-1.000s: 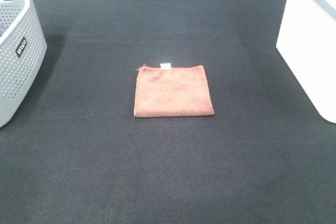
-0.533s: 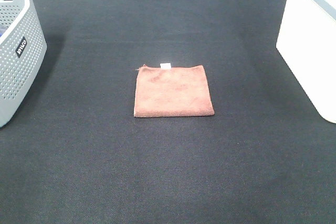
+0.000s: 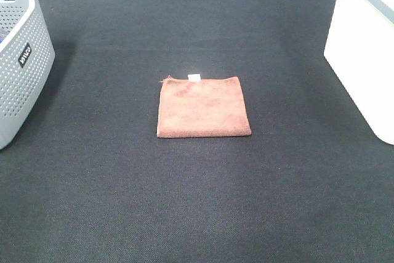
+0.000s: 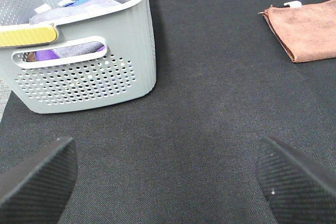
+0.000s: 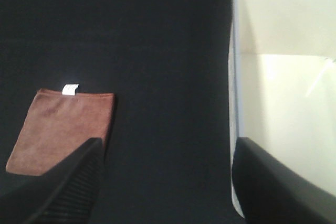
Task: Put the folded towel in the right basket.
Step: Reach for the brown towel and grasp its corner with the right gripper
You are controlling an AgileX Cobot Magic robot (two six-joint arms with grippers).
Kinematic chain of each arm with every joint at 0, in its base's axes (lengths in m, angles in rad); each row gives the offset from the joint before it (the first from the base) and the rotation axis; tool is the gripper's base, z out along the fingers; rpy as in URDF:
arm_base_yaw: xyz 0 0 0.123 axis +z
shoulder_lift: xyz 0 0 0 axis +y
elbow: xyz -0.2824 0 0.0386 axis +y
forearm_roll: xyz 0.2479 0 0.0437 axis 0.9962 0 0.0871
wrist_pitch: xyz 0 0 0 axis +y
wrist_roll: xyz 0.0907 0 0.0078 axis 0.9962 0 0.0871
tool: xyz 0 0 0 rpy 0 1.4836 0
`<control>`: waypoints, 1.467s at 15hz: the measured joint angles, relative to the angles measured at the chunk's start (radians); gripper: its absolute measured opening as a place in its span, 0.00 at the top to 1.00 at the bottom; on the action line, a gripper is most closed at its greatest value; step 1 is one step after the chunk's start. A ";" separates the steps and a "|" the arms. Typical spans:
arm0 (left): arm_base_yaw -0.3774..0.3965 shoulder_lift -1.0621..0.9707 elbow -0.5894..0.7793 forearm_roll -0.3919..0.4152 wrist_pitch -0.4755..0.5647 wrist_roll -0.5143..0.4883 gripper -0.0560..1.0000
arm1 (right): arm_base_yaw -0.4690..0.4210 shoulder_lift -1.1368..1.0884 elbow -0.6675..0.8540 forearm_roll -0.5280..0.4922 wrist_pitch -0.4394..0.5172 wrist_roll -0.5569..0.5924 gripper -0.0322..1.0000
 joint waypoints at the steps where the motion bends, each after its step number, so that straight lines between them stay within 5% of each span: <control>1: 0.000 0.000 0.000 0.000 0.000 0.000 0.12 | 0.000 0.058 -0.047 0.016 0.038 -0.017 0.33; 5: 0.000 0.000 0.000 0.000 0.000 0.000 0.12 | 0.022 0.197 -0.102 0.054 0.098 -0.039 0.33; 11: 0.000 0.000 0.000 0.000 0.000 0.000 0.12 | 0.259 0.338 -0.102 -0.003 0.082 -0.038 0.33; 22: 0.000 0.000 0.000 0.000 0.000 0.000 0.12 | 0.277 0.650 -0.105 0.195 0.066 0.002 0.33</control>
